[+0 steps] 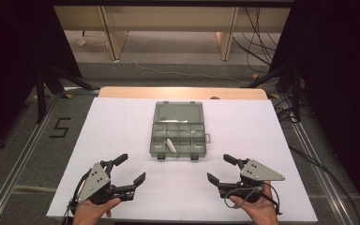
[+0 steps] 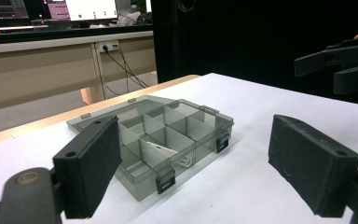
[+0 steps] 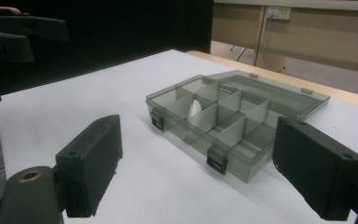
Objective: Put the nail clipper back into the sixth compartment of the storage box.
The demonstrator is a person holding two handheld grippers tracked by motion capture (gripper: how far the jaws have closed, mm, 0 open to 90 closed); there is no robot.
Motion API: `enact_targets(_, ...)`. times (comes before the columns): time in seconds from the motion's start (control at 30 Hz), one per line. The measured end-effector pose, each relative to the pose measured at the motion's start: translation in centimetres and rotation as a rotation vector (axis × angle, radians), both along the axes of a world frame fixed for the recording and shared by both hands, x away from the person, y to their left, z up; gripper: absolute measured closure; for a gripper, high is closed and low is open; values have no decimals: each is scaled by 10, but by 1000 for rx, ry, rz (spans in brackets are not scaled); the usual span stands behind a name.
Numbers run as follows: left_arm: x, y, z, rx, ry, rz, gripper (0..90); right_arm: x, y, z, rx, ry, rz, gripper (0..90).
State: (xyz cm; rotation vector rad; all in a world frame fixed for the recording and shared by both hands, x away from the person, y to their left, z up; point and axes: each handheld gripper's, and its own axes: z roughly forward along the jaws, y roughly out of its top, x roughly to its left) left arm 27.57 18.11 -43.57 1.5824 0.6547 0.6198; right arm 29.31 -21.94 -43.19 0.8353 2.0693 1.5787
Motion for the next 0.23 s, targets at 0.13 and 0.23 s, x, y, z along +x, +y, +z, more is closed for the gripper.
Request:
enact_targets(0.13, 0, 0, 0, -1, 0, 1, 164, 1, -1, 0, 5, -3, -11, 169)
enact_targets(0.23, 0, 0, 0, -4, 4, 0, 164, 1, -1, 0, 4, -5, -9, 169)
